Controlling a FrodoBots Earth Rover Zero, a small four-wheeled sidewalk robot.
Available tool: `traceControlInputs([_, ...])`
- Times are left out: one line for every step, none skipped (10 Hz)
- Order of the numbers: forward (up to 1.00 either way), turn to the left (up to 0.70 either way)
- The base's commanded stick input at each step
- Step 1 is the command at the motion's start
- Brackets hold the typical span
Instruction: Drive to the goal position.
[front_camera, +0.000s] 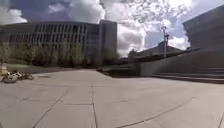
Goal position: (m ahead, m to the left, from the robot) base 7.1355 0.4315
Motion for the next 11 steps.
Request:
traceControlInputs([1.0, 0.01])
traceControlInputs([1.0, 0.01])
traceControlInputs([1.0, 0.01])
traceControlInputs([1.0, 0.01])
traceControlInputs([1.0, 0.01])
traceControlInputs([1.0, 0.01])
traceControlInputs([1.0, 0.01])
traceControlInputs([1.0, 0.01])
traceControlInputs([1.0, 0.01])
traceControlInputs([1.0, 0.01])
traceControlInputs([1.0, 0.01])
